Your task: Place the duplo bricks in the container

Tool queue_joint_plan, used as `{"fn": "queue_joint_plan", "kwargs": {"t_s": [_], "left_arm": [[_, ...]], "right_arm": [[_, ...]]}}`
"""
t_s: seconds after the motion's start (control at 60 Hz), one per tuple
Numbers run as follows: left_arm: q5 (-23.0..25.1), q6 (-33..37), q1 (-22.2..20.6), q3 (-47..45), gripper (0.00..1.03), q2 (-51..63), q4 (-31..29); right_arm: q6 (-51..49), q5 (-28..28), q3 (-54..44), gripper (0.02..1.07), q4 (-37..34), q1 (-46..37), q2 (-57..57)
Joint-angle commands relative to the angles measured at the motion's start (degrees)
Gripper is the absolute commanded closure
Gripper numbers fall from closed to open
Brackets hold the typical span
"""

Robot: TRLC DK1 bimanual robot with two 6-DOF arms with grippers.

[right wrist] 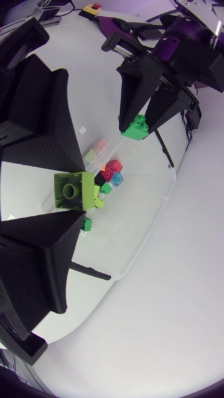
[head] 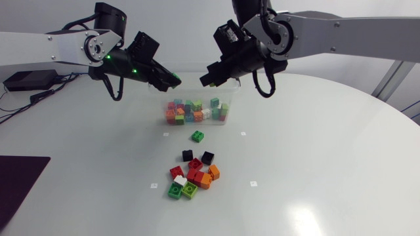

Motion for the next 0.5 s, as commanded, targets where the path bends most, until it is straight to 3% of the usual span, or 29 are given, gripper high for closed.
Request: {"fn": "queue_joint_plan", "kwargs": {"t_s": [0.0,0.483], "left_arm": [[0.5,-3.0,0.7,3.7,0.72,2.8,1.3],[0.4,-6.3,0.9,11.9,0.71,9.6,4.5]], "right_arm": [[1.7,-0.3,2.5,0.79,0.8,-0.7,2.6],[2.6,-0.6,9.5,0.79,2.6,-4.0,10.3]]}}
